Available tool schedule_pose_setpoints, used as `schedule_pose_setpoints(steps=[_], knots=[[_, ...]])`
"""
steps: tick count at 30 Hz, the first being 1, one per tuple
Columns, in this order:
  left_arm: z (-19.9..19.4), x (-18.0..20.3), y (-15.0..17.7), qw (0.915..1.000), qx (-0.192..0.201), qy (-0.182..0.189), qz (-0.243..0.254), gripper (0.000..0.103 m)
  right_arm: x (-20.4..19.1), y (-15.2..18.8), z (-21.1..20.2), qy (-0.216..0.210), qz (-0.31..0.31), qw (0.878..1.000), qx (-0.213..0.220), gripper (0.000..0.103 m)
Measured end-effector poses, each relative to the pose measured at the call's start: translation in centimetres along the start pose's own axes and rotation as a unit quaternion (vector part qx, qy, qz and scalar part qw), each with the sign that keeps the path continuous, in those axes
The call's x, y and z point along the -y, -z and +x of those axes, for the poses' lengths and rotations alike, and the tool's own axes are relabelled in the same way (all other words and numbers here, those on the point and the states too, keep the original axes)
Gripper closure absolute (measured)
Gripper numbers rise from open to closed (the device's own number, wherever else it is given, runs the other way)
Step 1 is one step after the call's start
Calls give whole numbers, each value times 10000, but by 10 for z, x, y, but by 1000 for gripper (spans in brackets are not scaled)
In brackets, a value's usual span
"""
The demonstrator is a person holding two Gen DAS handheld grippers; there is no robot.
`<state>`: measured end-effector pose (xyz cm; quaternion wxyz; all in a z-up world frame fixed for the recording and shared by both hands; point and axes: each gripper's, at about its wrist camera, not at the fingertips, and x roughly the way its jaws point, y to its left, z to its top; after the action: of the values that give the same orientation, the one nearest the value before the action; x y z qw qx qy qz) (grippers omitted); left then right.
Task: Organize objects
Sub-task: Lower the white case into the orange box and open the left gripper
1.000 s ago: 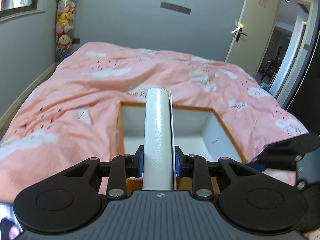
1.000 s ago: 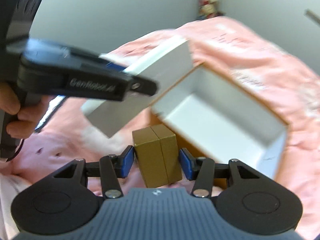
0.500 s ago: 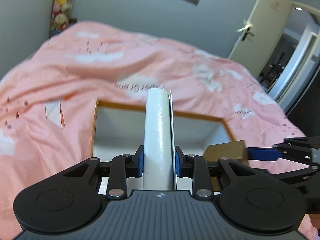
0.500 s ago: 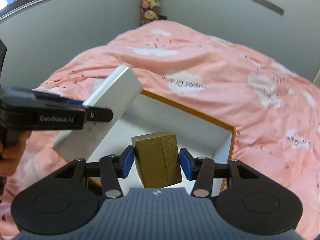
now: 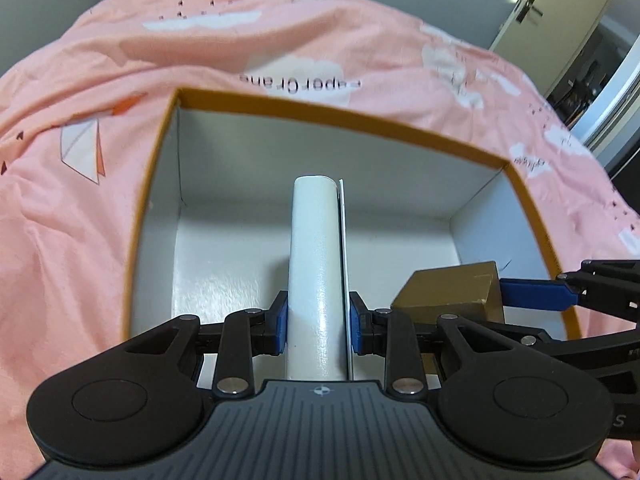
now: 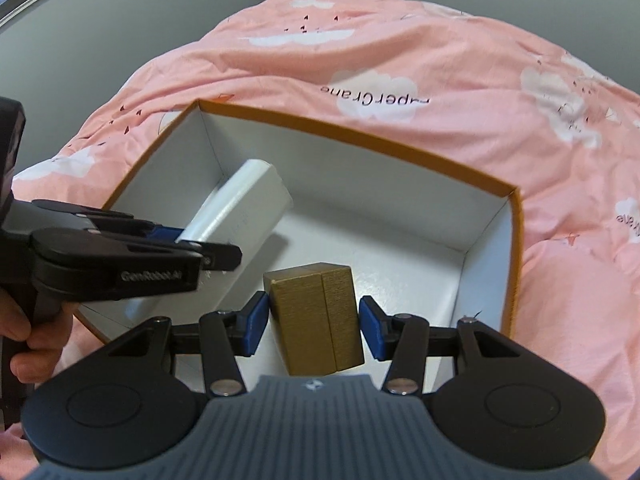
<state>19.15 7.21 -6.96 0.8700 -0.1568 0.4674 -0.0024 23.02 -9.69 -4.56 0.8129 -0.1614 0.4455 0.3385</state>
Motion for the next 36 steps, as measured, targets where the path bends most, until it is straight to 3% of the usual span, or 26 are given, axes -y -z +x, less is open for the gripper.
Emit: schedule_pose_setpoints(steps=[12, 18, 23, 32, 36], knots=[[21, -4, -3, 9977, -644, -194, -108, 68, 4, 8, 1, -63, 50, 9999, -85, 52], [7, 3, -3, 9980, -426, -369, 289, 54, 4, 11, -2, -84, 31, 9999, -78, 51], [-4, 15, 1, 9914, -220, -840, 981, 59, 4, 10, -2, -86, 36, 9999, -63, 51], [-5, 26, 4, 9775, -241, -1415, 1546, 70, 1, 11, 0, -176, 3, 9998, -60, 51], [-9, 27, 4, 9721, -151, -1678, 1634, 66, -1, 11, -1, -207, -15, 9998, -50, 51]])
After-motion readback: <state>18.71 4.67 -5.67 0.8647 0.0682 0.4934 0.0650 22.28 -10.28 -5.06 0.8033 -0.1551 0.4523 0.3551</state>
